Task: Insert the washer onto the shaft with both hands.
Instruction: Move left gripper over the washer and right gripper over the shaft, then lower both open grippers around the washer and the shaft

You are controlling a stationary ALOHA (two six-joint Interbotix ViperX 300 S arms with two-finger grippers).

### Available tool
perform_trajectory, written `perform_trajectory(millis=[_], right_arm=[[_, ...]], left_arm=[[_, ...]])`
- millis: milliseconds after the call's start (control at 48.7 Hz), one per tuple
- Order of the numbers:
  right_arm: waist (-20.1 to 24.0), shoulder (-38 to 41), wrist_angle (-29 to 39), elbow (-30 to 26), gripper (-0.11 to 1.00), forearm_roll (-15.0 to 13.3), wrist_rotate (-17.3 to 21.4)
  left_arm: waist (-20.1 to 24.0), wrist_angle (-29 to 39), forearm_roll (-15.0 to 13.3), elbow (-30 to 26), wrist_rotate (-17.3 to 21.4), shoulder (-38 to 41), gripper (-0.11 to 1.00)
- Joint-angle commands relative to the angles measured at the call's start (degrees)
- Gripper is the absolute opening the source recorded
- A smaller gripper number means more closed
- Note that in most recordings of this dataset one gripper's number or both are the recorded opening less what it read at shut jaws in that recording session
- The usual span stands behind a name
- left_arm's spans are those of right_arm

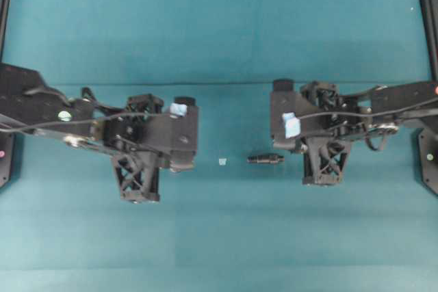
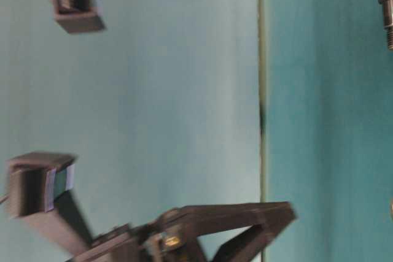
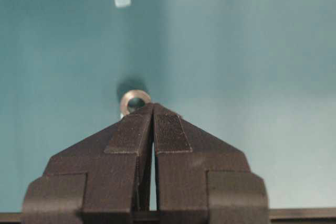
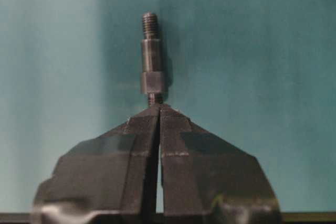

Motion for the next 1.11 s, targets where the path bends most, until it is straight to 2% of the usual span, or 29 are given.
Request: perform_trajectory(millis=[0, 164, 287, 390, 452, 534, 636, 698, 760, 821, 924, 1088], right_arm=[[0.1, 1.0, -0.3, -1.1, -0.09, -0.1, -1.4], [0.1, 3.0, -2.2, -1.6, -0.07, -0.1, -1.8], [0.1, 4.3, -3.7, -1.8, 0.00, -0.1, -1.8], [0.0, 5.4, -3.9, -2.0, 0.13, -0.1, -1.8], [0.1, 5.9, -4.0, -2.0, 0.28, -0.1, -1.8], [0.1, 6.4, -4.0, -2.0, 0.53, -0.1, -1.6], [0.1, 6.9, -4.0, -2.0, 0.83, -0.1, -1.6], [0.1, 7.3, -4.0, -2.0, 0.94, -0.1, -1.5], [0.1, 7.6, -4.1, -1.9, 0.93, -0.2, -1.5], [0.2, 8.1, -4.6, -2.0, 0.91, -0.1, -1.5], [0.2, 8.9, -5.4, -2.0, 0.90, -0.1, -1.5], [0.4, 10.6, -6.4, -2.0, 0.89, -0.2, -1.4]], left_arm=[[-0.1, 0.0, 0.1, -0.8, -0.1, 0.7, 0.02], [0.1, -0.2, 0.1, -0.5, -0.3, 1.6, 0.02], [0.4, -0.3, 0.1, -0.1, -0.5, 1.8, 0.02], [0.7, -0.4, 0.1, 0.3, -1.8, 2.1, 0.02], [1.0, -0.5, 0.1, 0.8, -3.1, 2.5, 0.04], [1.1, -2.0, 0.4, 1.5, -4.0, 2.8, 0.17], [1.1, -5.4, 0.4, 2.6, -4.0, 3.4, 0.47], [1.1, -6.7, 0.4, 3.2, -3.8, 4.0, 0.67], [1.1, -7.7, 0.4, 3.6, -3.8, 4.6, 0.84], [1.0, -8.3, 0.4, 4.0, -3.7, 5.2, 0.94], [0.9, -9.8, 0.4, 4.0, -3.8, 6.3, 0.86], [0.8, -11.2, 0.4, 4.0, -4.0, 8.3, 0.86]])
